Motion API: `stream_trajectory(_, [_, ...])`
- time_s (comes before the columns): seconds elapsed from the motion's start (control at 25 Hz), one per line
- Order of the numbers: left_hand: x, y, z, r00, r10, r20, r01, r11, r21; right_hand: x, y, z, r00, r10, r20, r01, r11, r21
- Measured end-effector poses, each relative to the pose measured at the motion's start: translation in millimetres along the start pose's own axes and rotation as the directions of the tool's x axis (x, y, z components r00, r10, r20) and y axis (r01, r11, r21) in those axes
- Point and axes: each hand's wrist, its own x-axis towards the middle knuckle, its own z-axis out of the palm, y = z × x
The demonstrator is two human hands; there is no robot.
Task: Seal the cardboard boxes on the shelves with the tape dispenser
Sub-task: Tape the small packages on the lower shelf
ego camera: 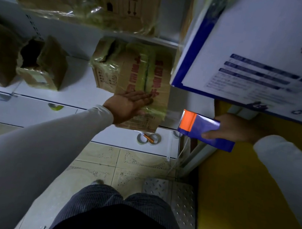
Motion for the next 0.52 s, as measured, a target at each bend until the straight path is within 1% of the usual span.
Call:
stream_trajectory(0.08, [3,6,-4,0.999,-0.043,0.008,0.043,0.999,-0.019,10,-8,10,0.999,0.037,-0.036,-0.037,0.999,0.008])
stream_trajectory(0.16, [14,27,-4,0.987,-0.159,-0.006,0.159,0.987,0.009,19,-16,21,0.997,0.074,-0.039,-0.072,0.996,0.045])
stream_trajectory(0.24, [24,53,2,0.969,-0.247,-0.024,0.248,0.966,0.069,23,-22,32,0.994,0.103,-0.027,-0.101,0.991,0.083])
stream_trajectory(0.32, [28,65,10,0.964,-0.261,-0.049,0.266,0.952,0.151,28,-30,40,0.992,0.118,-0.041,-0.116,0.991,0.060])
stream_trajectory(0.36, [29,65,11,0.965,-0.257,-0.051,0.262,0.951,0.166,32,-35,43,0.990,0.126,-0.069,-0.124,0.992,0.030])
stream_trajectory(0.4, [30,63,11,0.967,-0.250,-0.046,0.254,0.953,0.165,35,-41,46,0.986,0.130,-0.101,-0.134,0.990,-0.038])
stream_trajectory(0.48, [27,57,12,0.970,-0.238,-0.044,0.242,0.958,0.153,37,-46,56,0.979,0.127,-0.156,-0.164,0.955,-0.249])
stream_trajectory(0.52, [25,53,13,0.973,-0.227,-0.036,0.230,0.962,0.147,35,-41,64,0.975,0.154,-0.158,-0.196,0.935,-0.297])
